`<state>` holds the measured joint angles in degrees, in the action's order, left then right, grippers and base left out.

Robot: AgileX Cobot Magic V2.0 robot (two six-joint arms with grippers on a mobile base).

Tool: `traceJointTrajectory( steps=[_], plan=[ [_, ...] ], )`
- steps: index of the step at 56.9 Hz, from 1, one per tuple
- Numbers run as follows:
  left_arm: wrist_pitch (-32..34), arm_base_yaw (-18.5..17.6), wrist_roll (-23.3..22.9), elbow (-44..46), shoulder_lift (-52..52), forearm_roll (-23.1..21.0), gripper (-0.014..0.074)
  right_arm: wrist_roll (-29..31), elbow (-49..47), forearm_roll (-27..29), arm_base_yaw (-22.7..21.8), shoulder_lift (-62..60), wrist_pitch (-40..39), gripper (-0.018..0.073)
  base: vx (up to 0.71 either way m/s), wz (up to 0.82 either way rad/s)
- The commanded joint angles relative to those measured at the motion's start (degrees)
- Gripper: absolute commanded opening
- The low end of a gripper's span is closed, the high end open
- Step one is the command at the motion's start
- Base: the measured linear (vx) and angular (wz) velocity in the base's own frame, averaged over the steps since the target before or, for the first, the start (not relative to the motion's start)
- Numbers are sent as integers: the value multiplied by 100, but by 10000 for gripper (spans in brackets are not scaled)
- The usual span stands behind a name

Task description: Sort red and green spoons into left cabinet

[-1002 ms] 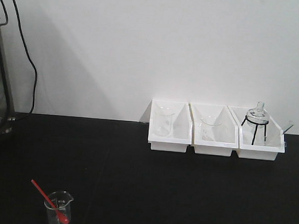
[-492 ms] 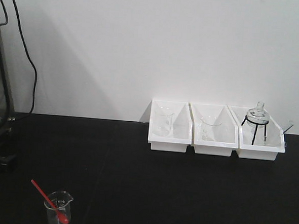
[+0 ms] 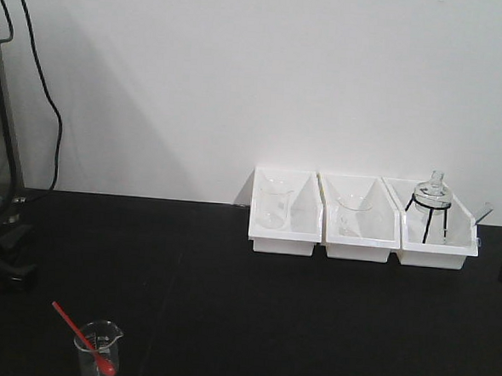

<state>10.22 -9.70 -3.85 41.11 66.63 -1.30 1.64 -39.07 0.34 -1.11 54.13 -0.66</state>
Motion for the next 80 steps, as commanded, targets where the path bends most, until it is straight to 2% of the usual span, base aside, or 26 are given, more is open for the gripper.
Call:
traceJointTrajectory(
  steps=[1, 7, 12, 19, 26, 30, 36, 46, 56, 62, 80],
  plan=[
    [518, 10, -48, 215, -45, -28, 482, -164, -212, 115, -3, -49, -964, 727, 0, 0],
    [525, 10, -48, 215, 23, -28, 482, -398, -207, 133, -3, 0, -1377, 711, 0, 0],
    [527, 10, -48, 215, 52, -28, 482, -338, -207, -269, 102, 180, -1579, 685, 0, 0],
    [538, 10, -48, 215, 109, -28, 482, -322, -166, -1140, 616, 693, -1653, 637, 0, 0],
    [543, 10, -48, 215, 185, -28, 482, -322, 349, -1621, 1108, 1197, -2403, 587, 0, 0],
    [543, 10, -48, 215, 243, -28, 482, -329, 784, -1480, 1237, 1420, -3052, 569, 0, 0],
    [525, 10, -48, 215, 271, -28, 482, -328, 1644, -895, 1239, 1559, -4164, 559, 0, 0],
    [534, 10, -42, 215, 307, -28, 482, 221, 2970, -84, 1233, 1565, -5704, 559, 0, 0],
    [539, 10, -42, 215, 303, -28, 482, 278, 3531, 436, 1233, 1580, -5983, 559, 0, 0],
    [539, 10, -42, 215, 303, -28, 482, 424, 3545, 521, 1233, 1741, -6091, 559, 0, 0],
    [539, 10, -42, 215, 303, -28, 482, 300, 3545, 596, 1233, 3093, -7517, 559, 0, 0]
  ],
)
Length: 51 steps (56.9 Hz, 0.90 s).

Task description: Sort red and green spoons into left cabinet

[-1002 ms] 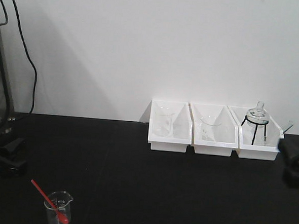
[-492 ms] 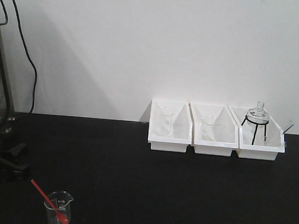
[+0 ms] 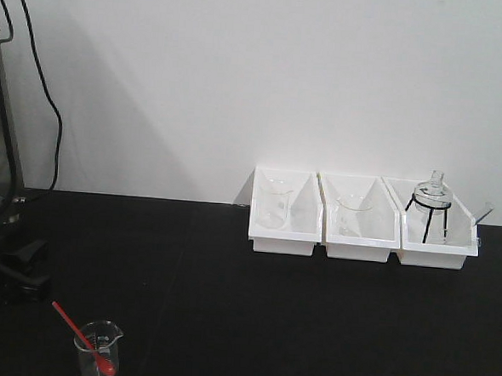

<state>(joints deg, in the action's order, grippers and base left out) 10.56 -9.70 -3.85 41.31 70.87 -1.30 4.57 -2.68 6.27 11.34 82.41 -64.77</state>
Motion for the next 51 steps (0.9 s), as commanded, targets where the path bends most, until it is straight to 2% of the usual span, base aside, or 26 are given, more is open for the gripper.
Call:
traceJointTrajectory(
  steps=[1, 18, 32, 43, 51],
  plan=[
    [506, 10, -42, 195, -121, -28, 482, 6, -94, -2, -12, 345, -1229, 559, 0, 0],
    [500, 10, -42, 195, -121, -28, 482, -13, -604, -188, -12, 873, -1222, 535, 0, 0],
    [449, 10, -42, 195, -121, -28, 482, 12, -931, 246, -12, 1171, -1223, 531, 0, 0],
    [345, 10, -35, 195, -121, -28, 482, 131, -1071, 61, -12, 1500, -1223, 531, 0, 0],
    [332, 10, -35, 195, -121, -28, 482, 160, -1273, 158, -12, 1553, -1223, 531, 0, 0]
  ],
)
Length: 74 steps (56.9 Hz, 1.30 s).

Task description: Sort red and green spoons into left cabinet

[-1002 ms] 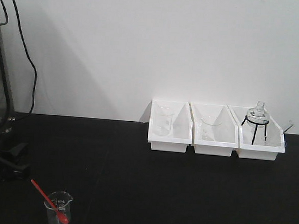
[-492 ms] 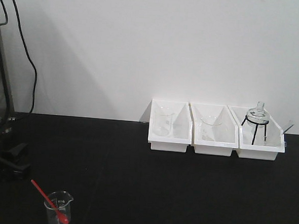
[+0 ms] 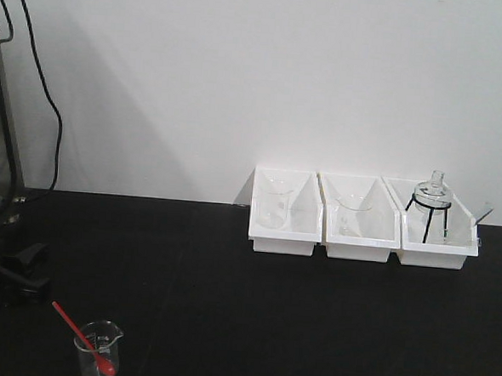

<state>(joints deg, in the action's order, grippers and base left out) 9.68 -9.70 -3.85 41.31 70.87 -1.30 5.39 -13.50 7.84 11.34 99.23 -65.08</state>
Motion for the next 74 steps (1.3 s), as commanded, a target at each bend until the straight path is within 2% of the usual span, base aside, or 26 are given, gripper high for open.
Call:
traceJointTrajectory(
  steps=[1, 74],
  plan=[
    [419, 10, -35, 195, -121, -28, 482, 78, -211, 2, -12, -123, -1191, 531, 0, 0],
    [401, 10, -35, 195, -121, -25, 482, 330, -651, 256, -18, 303, -1190, 531, 0, 0]
  ],
)
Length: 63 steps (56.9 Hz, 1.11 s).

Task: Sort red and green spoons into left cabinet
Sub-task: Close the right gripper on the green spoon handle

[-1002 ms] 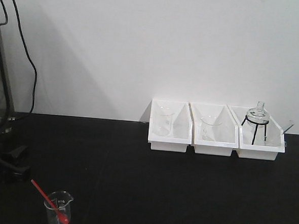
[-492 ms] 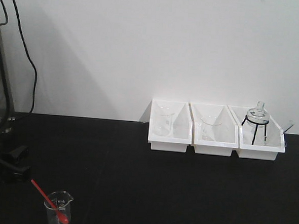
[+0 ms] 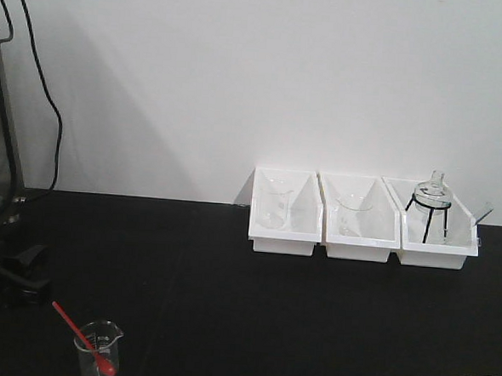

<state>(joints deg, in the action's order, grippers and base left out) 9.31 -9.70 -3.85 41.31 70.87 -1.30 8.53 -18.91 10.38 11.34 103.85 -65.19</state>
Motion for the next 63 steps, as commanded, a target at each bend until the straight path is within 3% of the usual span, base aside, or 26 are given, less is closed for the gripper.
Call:
traceJointTrajectory(
  steps=[1, 32, 63],
  plan=[
    [430, 10, -35, 195, -121, -25, 482, 16, -109, 10, -18, -160, -1180, 531, 0, 0],
    [319, 10, -35, 195, -121, -25, 481, 111, 305, 169, -18, -130, -1180, 449, 0, 0],
    [332, 10, -35, 195, -121, -25, 481, 333, 19, 43, -18, -114, -1156, 449, 0, 0]
  ],
)
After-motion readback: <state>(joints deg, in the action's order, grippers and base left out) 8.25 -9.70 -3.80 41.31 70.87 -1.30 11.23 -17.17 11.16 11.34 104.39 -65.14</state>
